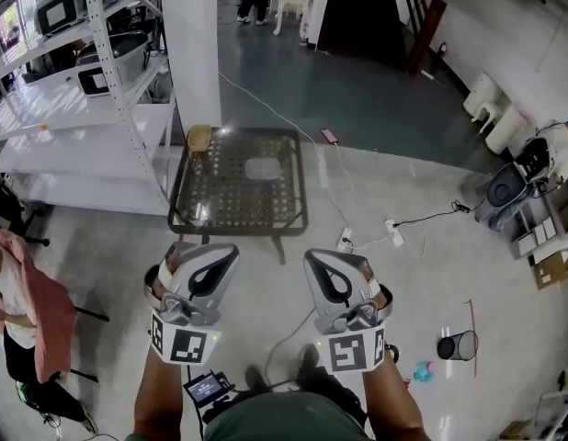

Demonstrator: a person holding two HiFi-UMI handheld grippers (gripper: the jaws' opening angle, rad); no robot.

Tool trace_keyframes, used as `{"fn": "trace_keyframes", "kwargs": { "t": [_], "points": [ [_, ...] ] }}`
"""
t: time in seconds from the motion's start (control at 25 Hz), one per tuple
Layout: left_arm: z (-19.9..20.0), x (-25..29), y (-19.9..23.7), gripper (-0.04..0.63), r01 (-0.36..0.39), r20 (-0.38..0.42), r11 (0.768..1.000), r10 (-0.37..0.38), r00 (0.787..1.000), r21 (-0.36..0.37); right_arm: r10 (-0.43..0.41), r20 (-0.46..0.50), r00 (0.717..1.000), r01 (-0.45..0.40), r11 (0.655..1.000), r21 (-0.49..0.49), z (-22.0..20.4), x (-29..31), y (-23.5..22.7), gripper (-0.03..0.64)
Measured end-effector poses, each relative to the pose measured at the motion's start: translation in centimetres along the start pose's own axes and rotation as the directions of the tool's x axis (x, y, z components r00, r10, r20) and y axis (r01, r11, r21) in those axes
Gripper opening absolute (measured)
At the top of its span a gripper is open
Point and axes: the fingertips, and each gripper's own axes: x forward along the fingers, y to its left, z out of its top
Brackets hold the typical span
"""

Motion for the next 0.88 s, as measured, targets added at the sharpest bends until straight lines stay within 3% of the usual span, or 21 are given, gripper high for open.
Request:
{"fn": "trace_keyframes", "kwargs": {
  "t": [0.4, 0.88],
  "points": [
    [-0.7, 7.7, -1.5, 0.003, 0.011, -0.044, 1.000, -0.011, 0.999, 0.009, 0.042, 0.069, 0.997, -0.045, 0.998, 0.040, -4.9, 2.2, -4.6, 0.006],
    [-2.2, 18.8, -2.7, 0.002, -0.024, -0.147, 1.000, 0.025, 0.989, 0.013, 0.152, 0.146, 0.978, -0.164, 0.984, 0.073, -13.3, 5.8, -10.9, 0.008]
  ]
}}
